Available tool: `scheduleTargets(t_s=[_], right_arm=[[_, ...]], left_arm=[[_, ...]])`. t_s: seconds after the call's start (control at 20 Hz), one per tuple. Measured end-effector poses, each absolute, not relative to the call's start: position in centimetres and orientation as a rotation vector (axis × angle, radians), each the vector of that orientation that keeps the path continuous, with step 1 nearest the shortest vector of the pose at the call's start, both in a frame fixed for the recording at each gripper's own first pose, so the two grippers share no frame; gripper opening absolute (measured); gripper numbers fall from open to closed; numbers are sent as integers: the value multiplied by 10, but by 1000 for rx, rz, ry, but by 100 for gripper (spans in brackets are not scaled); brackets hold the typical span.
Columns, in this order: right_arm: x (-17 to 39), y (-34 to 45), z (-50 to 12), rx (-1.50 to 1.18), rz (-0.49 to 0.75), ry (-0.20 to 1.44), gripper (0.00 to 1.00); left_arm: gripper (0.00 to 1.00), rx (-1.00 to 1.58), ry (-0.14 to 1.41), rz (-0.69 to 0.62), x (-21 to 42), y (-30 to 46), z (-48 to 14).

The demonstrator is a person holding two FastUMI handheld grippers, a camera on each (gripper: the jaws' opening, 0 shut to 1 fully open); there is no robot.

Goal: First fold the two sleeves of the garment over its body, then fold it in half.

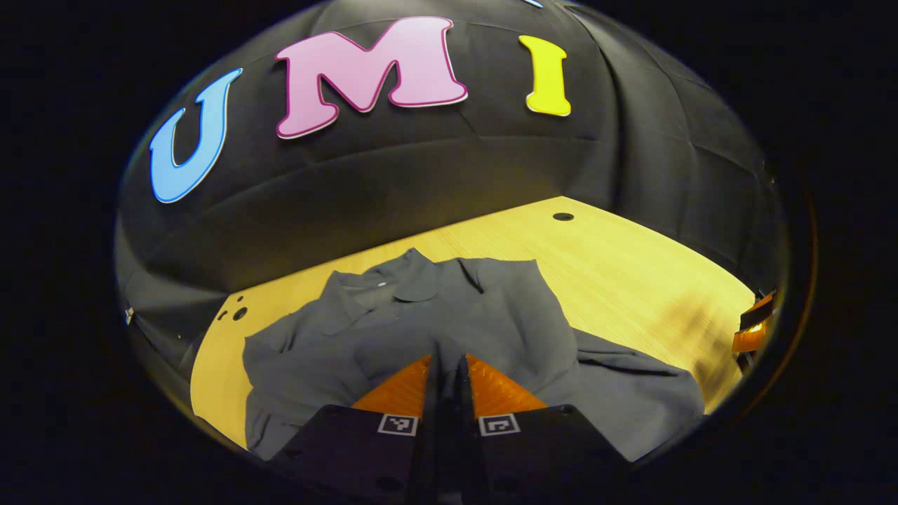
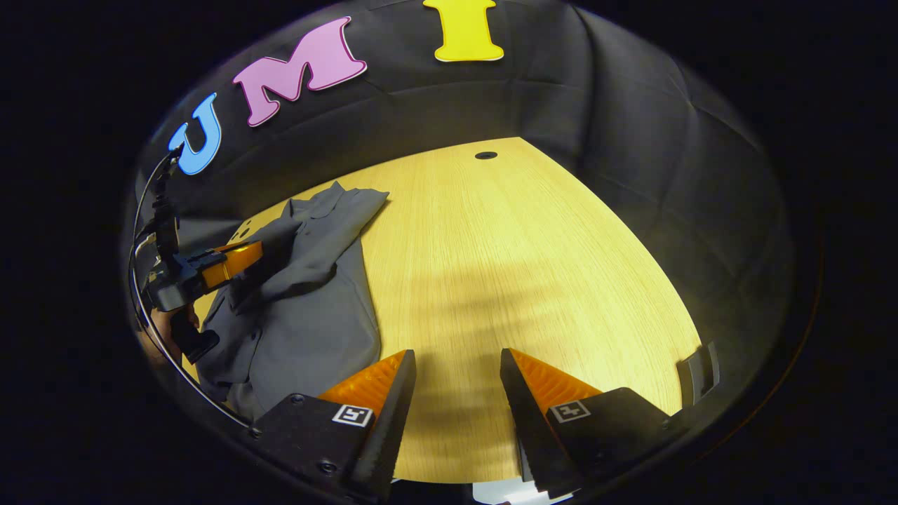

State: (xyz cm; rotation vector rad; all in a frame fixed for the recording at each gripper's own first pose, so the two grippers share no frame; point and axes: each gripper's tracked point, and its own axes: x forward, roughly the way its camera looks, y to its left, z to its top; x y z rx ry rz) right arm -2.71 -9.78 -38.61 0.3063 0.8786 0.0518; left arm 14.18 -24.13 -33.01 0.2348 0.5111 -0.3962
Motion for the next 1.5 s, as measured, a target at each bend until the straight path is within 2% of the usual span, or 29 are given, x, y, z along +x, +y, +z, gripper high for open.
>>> scheduleTargets(t_s=[0.1, 0.25, 0.4, 0.45, 0.5, 0.55, 0.8, 1.0, 1.5], right_arm=[[-33, -97, -388, 302, 52, 889, 76], [-38, -95, -382, 290, 55, 892, 76], [-38, -87, -373, 273, 76, 885, 76], [-39, -83, -370, 268, 85, 885, 76], [-39, -78, -367, 267, 94, 882, 76], [-40, -72, -363, 267, 103, 881, 76], [-53, -35, -345, 276, 168, 879, 78], [-71, 0, -339, 272, 227, 903, 80], [-107, 45, -357, 224, 234, 1000, 82]], left_arm=[[20, 231, 532, -434, 131, -254, -337], [39, 208, 538, -531, 109, -279, -333], [78, 223, 501, -587, 90, -286, -319], [81, 227, 491, -599, 82, -285, -313], [90, 226, 480, -609, 75, -283, -306], [93, 224, 466, -608, 69, -278, -298], [96, 192, 448, -567, 40, -225, -269], [96, 121, 511, -491, 14, -161, -269], [96, 91, 736, -229, -60, 16, -334]])
